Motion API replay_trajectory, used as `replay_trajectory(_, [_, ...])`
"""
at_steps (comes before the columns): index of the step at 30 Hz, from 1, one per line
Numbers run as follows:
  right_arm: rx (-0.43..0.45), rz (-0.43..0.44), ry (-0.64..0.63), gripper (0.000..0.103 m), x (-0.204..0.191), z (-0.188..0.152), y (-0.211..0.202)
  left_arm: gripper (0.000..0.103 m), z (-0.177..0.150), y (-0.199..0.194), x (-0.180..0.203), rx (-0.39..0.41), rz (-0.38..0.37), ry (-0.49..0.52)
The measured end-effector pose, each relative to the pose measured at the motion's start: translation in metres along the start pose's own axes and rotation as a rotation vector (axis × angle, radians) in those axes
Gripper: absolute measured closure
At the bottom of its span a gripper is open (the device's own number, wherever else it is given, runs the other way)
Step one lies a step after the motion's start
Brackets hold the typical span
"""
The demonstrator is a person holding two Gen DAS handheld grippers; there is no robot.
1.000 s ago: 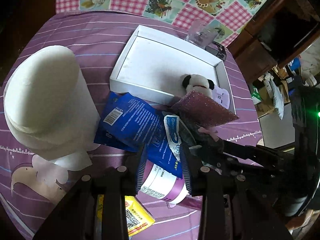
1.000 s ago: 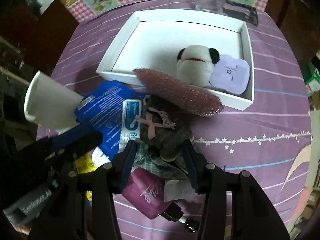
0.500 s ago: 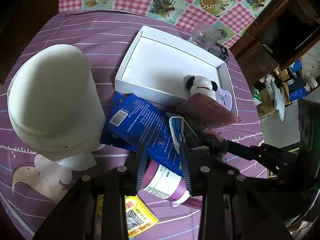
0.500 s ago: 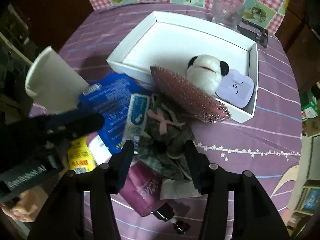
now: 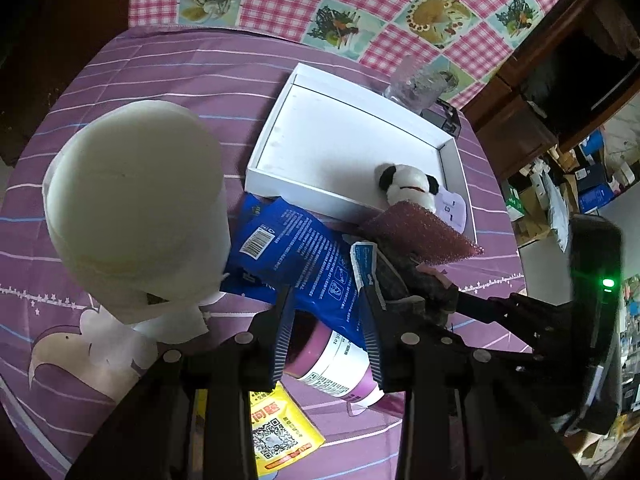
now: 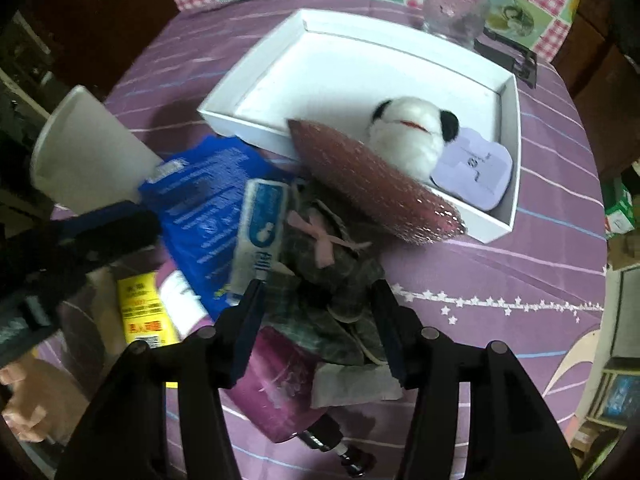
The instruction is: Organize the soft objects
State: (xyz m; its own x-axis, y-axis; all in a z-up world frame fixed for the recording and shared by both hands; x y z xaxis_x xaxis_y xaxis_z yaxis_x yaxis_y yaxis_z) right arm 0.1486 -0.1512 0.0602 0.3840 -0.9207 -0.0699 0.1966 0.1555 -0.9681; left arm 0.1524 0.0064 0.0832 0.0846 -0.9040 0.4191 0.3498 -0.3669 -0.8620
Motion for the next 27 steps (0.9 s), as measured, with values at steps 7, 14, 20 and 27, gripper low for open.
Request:
replay_trajectory(7, [0.014, -0.021, 0.052, 0.057, 0.018, -0.001, 0.001, 0.070, -0.002, 0.006, 0.005, -0.013, 0.004, 0.016])
replay_trajectory(14, [0.034, 0.016, 0.073, 0.064, 0.030, -0.004, 0.003, 0.070, -0.006, 0.019, 0.017, -0.017, -0.045, 0.051])
replay_trajectory(20, [0.048, 0.065, 0.077, 0.064, 0.037, -0.004, 0.004, 0.070, 0.002, 0.041, 0.028, -0.008, -0.039, 0.073])
replay_trajectory(27, [0.067, 0.161, 0.114, 0.065, 0.055, -0.007, 0.007, 0.070, 0.020, 0.080, 0.035, -0.078, -0.055, 0.033])
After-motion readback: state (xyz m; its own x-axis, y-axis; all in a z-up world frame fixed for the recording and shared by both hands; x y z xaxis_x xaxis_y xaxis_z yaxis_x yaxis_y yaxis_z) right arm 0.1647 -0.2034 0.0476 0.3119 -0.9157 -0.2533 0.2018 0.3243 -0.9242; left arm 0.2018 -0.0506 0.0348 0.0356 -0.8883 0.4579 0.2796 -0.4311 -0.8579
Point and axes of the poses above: each gripper's, at about its wrist camera, not at the fingertips, and y roughly the way its jaws point, x to its right, z to its top, the point moved 2 cm from there along y, roughly the way its jaws point, and after that the axes turned 13 degrees about -y, right-handed, at the moved point
